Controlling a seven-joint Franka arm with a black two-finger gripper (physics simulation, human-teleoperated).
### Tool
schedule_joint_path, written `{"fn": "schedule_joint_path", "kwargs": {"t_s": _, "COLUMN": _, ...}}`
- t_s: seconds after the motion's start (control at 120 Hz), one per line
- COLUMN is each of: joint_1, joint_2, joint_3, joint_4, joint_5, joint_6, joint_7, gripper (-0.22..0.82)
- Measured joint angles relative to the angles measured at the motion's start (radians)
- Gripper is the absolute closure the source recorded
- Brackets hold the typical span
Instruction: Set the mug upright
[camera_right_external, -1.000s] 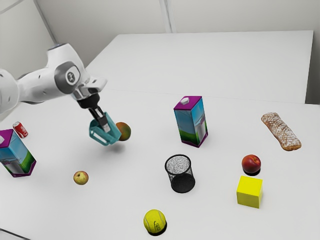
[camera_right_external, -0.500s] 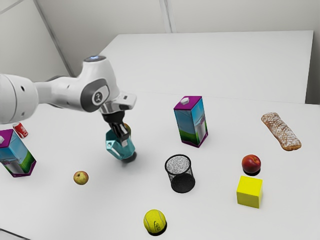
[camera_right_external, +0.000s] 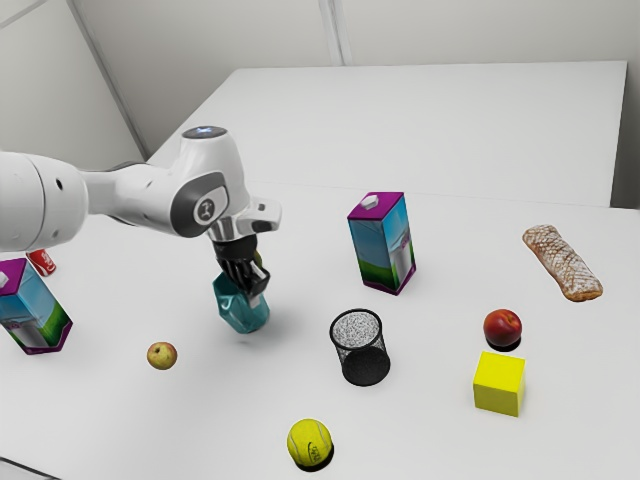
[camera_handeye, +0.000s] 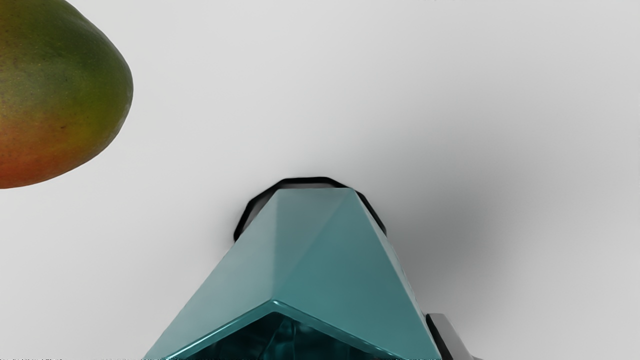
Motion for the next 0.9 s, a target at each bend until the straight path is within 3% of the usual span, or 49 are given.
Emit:
{"fn": "schedule_joint_path", "kwargs": {"t_s": 0.225, "joint_1": -0.011, "joint_2": -0.031, "joint_3": -0.006, "joint_4": 0.001, "joint_5": -0.003, "joint_6": -0.002, "joint_7": -0.044, "gripper": 0.36}}
{"fn": "schedule_joint_path", "kwargs": {"t_s": 0.542, "joint_1": -0.031, "joint_2": -0.136, "joint_3": -0.016, "joint_4": 0.054, "joint_5": -0.016, "joint_6": -0.056, "joint_7": -0.083, "gripper": 0.11}}
{"fn": "schedule_joint_path", "kwargs": {"t_s": 0.8, "joint_1": -0.059, "joint_2": -0.101, "joint_3": -0.006, "joint_4": 0.364, "joint_5": -0.026, "joint_6": -0.235, "joint_7": -0.176, "gripper": 0.03}}
{"fn": "schedule_joint_path", "kwargs": {"t_s": 0.9, "joint_1": -0.152, "joint_2": -0.071, "joint_3": 0.088, "joint_4": 0.508, "joint_5": -0.027, "joint_6": -0.335, "joint_7": -0.204, "gripper": 0.02}}
